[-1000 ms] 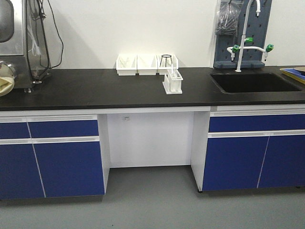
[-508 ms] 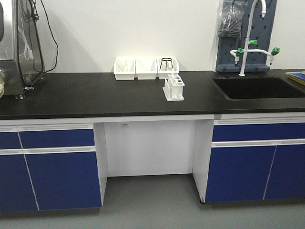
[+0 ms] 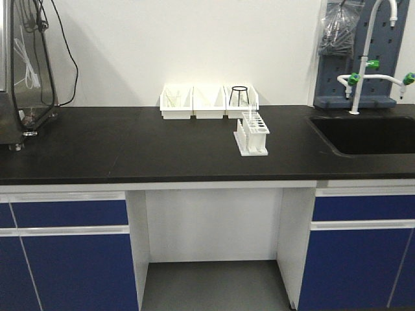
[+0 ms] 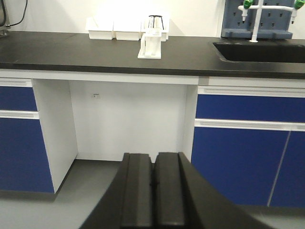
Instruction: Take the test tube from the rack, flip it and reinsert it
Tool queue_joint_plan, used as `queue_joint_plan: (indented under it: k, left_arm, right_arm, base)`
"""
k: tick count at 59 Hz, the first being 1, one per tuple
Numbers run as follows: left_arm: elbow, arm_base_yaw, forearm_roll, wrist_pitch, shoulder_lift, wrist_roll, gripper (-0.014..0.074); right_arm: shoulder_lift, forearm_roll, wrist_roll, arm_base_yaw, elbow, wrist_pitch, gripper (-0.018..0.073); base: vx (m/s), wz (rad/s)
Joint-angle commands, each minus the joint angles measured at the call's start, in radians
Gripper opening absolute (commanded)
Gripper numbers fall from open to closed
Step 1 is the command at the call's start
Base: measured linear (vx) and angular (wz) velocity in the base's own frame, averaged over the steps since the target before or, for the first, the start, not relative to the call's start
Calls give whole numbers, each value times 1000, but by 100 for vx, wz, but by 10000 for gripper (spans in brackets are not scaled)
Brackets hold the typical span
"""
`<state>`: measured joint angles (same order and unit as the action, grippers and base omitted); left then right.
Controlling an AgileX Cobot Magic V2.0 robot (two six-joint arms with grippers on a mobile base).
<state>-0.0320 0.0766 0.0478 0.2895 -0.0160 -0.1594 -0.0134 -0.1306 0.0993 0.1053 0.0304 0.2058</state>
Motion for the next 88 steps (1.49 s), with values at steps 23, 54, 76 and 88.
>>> queue_joint_plan:
  k: [23, 54, 76, 88]
  left_arm:
    - [0, -7, -4, -87, -11, 0, -6]
    - [0, -7, -4, -87, -11, 0, -6]
    - [0, -7, -4, -87, -11, 0, -6]
    - [0, -7, -4, -87, -11, 0, -6]
  right_arm:
    - [-7, -12, -5, -2, 1, -79, -11]
    - [-7, -12, -5, -2, 1, -79, -11]
    - [-7, -12, -5, -2, 1, -79, -11]
    - [-7, -12, -5, -2, 1, -79, -11]
  base:
    - [47, 5]
    - [47, -4]
    - [41, -2]
    - [34, 2]
